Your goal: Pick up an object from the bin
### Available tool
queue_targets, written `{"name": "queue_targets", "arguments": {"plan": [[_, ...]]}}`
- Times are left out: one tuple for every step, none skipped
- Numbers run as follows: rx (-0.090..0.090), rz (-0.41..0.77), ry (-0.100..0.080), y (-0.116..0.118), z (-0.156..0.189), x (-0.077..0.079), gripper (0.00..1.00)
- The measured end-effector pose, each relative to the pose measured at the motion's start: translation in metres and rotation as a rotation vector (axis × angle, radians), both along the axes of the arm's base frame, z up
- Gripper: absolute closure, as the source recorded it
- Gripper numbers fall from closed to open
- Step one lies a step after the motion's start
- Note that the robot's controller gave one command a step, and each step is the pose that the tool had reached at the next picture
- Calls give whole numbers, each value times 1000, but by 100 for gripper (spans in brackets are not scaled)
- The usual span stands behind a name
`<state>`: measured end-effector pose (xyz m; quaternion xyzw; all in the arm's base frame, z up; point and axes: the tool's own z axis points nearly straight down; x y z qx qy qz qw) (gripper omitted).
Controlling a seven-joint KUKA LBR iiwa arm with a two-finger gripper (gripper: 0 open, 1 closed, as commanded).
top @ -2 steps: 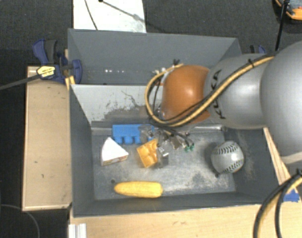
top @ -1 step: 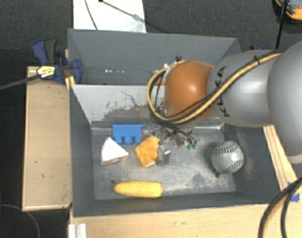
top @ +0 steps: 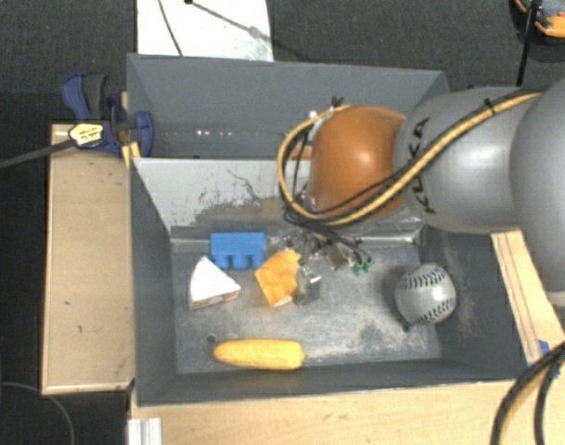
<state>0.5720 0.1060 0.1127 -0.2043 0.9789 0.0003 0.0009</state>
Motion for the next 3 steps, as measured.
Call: {"name": "queue_targets", "arguments": {"plan": [[0,-1,1,0,17,0,100],[-1,-2,4,0,35,-1,100],[0,-3,0,0,55,0,100]]}}
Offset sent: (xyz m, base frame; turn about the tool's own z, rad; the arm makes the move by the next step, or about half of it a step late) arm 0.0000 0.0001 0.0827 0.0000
